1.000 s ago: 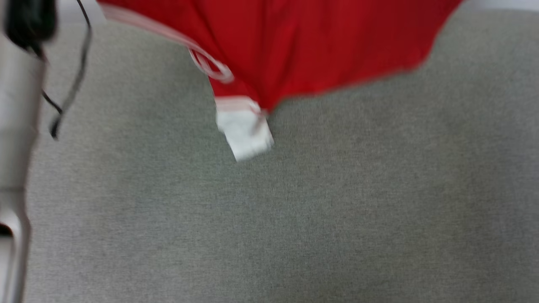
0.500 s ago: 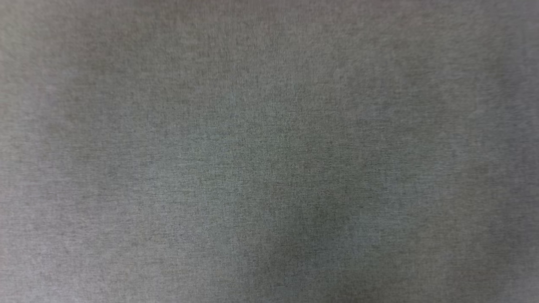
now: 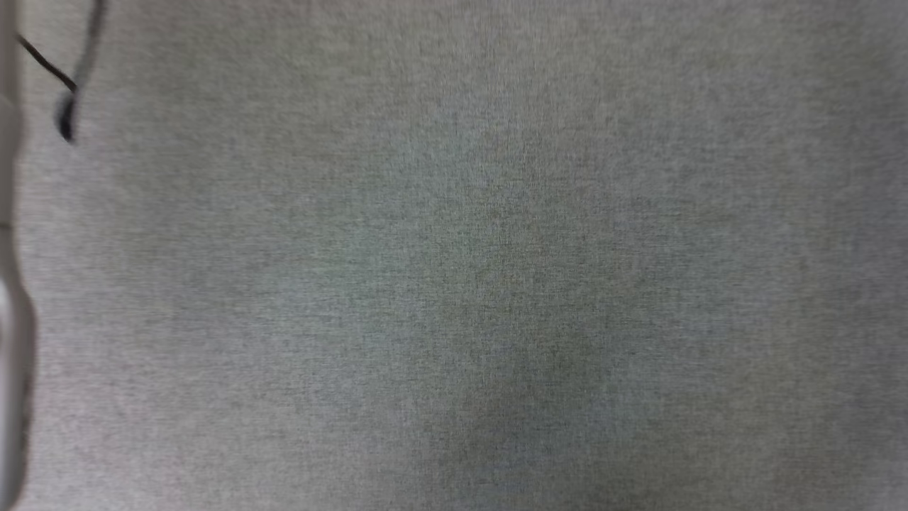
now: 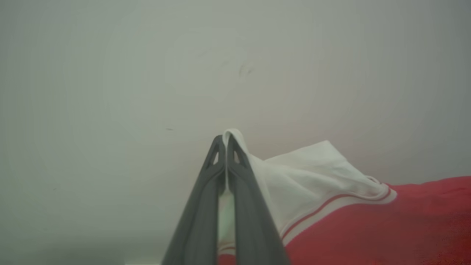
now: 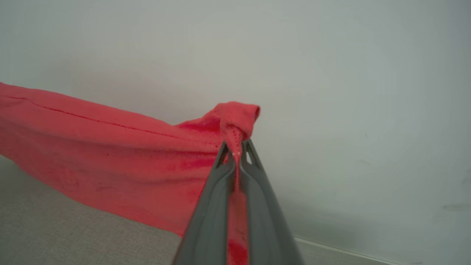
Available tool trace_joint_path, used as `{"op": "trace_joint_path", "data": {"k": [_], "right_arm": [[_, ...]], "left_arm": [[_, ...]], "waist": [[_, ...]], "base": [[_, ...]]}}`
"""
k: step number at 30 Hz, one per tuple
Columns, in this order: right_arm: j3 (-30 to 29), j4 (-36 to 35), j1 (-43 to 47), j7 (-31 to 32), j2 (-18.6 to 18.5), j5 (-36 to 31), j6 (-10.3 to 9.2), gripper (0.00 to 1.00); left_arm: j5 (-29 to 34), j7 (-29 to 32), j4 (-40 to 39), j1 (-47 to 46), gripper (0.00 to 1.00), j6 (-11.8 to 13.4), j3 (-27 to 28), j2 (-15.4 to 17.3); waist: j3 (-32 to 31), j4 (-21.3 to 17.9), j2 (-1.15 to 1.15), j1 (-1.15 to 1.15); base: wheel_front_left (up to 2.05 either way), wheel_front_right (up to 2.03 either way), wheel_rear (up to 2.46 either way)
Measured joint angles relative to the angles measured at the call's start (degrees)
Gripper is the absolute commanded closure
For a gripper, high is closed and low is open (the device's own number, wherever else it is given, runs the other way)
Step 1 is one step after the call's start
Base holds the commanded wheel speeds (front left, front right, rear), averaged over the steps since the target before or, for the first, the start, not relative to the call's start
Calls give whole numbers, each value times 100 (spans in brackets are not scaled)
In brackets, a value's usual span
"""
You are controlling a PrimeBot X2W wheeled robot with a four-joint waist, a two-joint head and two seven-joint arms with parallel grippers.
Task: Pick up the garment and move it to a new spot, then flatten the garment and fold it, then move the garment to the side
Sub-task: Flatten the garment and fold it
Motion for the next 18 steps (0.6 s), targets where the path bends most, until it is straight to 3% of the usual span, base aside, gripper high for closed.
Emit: {"op": "trace_joint_path", "data": {"k": [11,18], "right_arm": [[528,212,1962,-554,-46,791,-1,100],[738,-357,3576,-581,-189,1211,0,100]], "left_arm": [[-297,-190,-172,2403,100,-131,49,-233],[-498,-198,-1190,4582,100,191,204,-160]], "waist": [[-1133,45,0,-1],[-1989,34,0,-1]], "base": [[0,0,0],[0,0,0]]}}
